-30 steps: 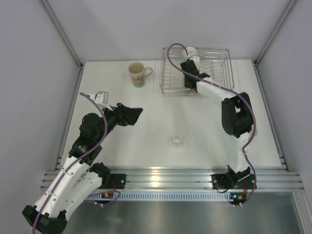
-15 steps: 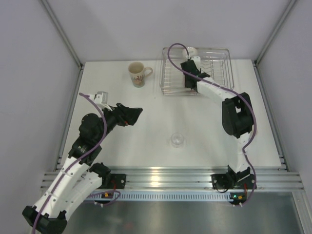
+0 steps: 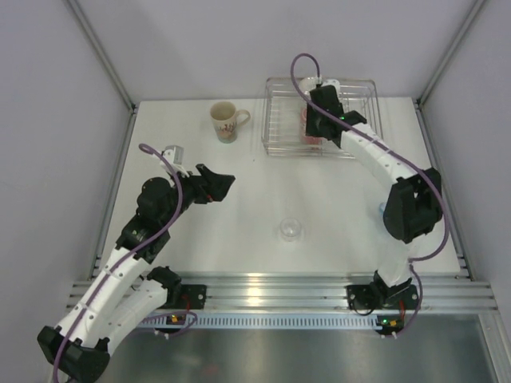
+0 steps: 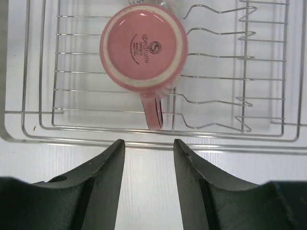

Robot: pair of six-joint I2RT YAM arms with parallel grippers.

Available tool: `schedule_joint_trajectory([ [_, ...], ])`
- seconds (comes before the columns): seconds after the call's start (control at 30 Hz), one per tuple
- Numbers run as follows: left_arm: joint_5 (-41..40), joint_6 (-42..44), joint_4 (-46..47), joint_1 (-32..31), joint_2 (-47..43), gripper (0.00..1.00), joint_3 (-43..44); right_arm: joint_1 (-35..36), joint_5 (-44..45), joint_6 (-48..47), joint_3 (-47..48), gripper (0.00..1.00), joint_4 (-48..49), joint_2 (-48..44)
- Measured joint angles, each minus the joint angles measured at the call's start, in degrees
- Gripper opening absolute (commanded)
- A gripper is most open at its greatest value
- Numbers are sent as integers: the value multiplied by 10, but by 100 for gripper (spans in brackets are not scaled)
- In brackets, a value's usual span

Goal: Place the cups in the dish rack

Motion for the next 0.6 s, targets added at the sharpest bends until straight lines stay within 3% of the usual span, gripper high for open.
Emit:
schedule_joint_trajectory([
  [0.13, -3, 0, 0, 0, -1, 97, 0, -19, -23, 38, -48, 45, -19, -89],
  [0.33, -4, 0, 0, 0, 0, 97, 0, -89, -41, 174, -149, 45, -38, -258],
  [0.6, -4, -1, -1, 0, -4, 97, 0, -138, 60, 441, -161, 48, -250, -334],
])
